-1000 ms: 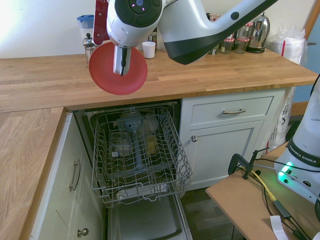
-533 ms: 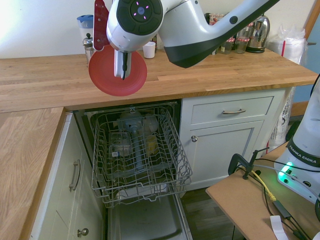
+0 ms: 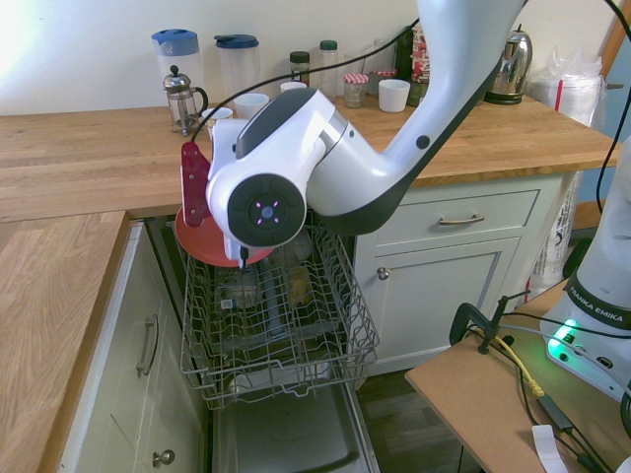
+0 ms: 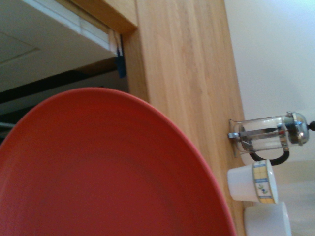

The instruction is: Put the plate in the dishwasher

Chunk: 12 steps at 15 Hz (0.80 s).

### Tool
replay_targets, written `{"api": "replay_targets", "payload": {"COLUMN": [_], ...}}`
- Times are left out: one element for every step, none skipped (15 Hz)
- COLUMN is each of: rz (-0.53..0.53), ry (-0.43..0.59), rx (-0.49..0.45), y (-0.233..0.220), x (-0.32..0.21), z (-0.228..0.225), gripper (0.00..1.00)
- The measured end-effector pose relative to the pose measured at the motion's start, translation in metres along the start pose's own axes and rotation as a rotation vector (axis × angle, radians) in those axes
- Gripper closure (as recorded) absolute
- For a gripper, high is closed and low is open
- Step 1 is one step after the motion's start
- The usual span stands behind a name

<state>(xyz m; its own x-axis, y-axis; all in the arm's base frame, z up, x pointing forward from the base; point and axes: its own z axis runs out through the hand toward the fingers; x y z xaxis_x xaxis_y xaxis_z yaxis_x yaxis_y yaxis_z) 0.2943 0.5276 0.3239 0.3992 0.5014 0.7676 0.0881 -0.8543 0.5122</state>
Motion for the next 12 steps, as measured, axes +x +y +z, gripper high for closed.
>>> {"api": "replay_targets", "payload": {"rz": [0.000,-0.001,-0.002,-0.004,-0.005,-0.005,-0.005,-0.003,0.003,0.010,0.014,0.017], "ry": [-0.005,-0.010,-0.016,-0.022,-0.028,-0.038,-0.045,-0.049,-0.051,-0.051,-0.052,-0.053], "rx": [0.004,0.006,0.008,0.011,0.013,0.015,0.018,0.021,0.020,0.018,0.015,0.014], "y": [-0.010,-0.018,-0.025,-0.033,-0.041,-0.048,-0.054,-0.058,-0.062,-0.063,-0.064,-0.065], "x": [-0.007,-0.013,-0.018,-0.023,-0.027,-0.031,-0.036,-0.040,-0.045,-0.049,-0.052,-0.057], "z": [0.004,0.010,0.017,0.023,0.030,0.035,0.037,0.037,0.036,0.036,0.035,0.035], "gripper": [1.00,1.00,1.00,1.00,1.00,1.00,1.00,1.00,1.00,1.00,1.00,1.00]}}
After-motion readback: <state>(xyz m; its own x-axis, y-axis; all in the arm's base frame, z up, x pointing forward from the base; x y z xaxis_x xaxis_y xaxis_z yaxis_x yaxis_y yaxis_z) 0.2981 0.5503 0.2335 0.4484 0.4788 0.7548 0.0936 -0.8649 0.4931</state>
